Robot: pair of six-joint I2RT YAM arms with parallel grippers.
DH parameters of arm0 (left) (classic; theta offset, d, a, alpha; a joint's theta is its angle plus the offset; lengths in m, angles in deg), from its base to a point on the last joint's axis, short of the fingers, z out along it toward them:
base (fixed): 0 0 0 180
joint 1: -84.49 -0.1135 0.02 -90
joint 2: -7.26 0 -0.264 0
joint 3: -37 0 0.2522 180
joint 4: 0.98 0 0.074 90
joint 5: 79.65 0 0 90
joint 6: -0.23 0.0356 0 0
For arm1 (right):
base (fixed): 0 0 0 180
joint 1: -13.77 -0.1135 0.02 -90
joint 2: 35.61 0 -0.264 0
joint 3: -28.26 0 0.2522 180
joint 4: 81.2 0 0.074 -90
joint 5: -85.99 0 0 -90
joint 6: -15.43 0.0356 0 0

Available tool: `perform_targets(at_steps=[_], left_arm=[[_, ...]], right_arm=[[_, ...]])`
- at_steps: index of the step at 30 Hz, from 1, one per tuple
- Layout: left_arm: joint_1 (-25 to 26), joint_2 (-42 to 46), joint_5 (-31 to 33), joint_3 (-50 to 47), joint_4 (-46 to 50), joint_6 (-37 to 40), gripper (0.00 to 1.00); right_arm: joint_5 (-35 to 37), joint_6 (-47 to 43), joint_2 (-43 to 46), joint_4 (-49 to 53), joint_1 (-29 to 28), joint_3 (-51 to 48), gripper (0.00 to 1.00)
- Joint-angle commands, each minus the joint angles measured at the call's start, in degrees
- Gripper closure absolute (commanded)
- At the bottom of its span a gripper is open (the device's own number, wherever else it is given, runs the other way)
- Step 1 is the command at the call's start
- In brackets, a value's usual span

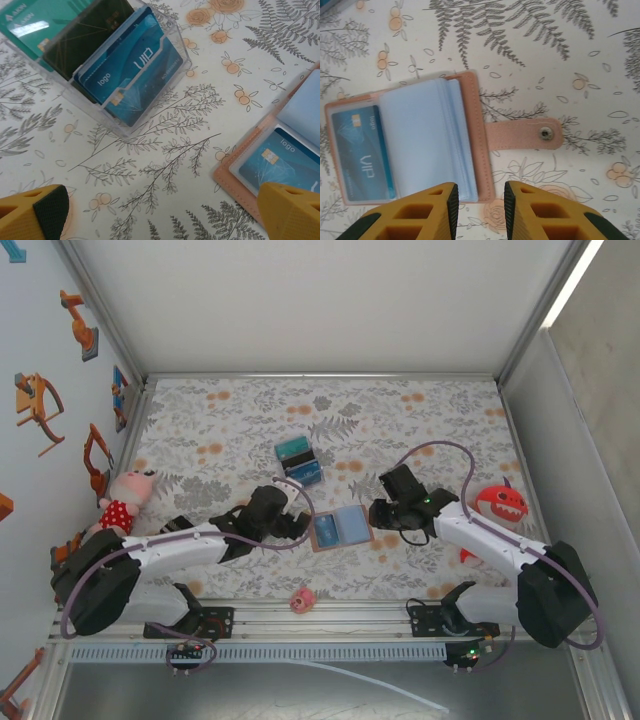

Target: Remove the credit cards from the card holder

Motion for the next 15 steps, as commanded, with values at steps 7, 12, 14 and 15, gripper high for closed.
perform_targets(at_steps=[7, 12, 14, 15], left_arm=[[1.3, -6.7, -2.7, 0.6, -5.5, -1.6, 0.03], [1.4, -9.3, -2.4, 1.2, -5.6, -1.8, 0.03], [1.5, -9.9, -2.4, 1.2, -5.9, -2.0, 0.03], [1.5, -10.1, -2.4, 1.2, -6.0, -2.0, 0.03]], right_arm=[[-7.9, 3.4, -2.9, -5.8, -1.3, 2.9, 0.71], [-8.9, 4.0, -5.8, -6.7, -3.2, 4.4, 0.71], [-9.6, 4.2, -7.1, -7.3, -3.9, 5.1, 0.71], [-9.8, 4.3, -8.0, -7.3, -4.2, 5.6, 0.71]])
